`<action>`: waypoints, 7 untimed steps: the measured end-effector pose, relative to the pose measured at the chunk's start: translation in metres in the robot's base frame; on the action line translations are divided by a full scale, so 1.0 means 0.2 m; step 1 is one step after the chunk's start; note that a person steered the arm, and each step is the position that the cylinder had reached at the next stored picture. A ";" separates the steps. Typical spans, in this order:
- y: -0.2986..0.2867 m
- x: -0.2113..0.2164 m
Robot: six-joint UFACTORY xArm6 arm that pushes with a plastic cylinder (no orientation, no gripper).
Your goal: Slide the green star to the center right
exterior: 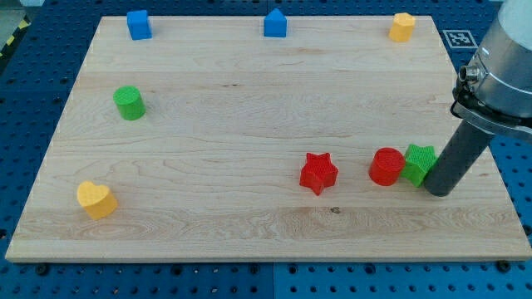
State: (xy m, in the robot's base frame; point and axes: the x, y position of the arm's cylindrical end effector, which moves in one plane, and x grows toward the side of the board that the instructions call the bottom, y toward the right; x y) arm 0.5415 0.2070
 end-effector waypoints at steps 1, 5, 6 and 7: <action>-0.02 -0.02; -0.15 -0.37; -0.21 -0.37; -0.36 -0.42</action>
State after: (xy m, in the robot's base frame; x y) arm 0.4583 0.1347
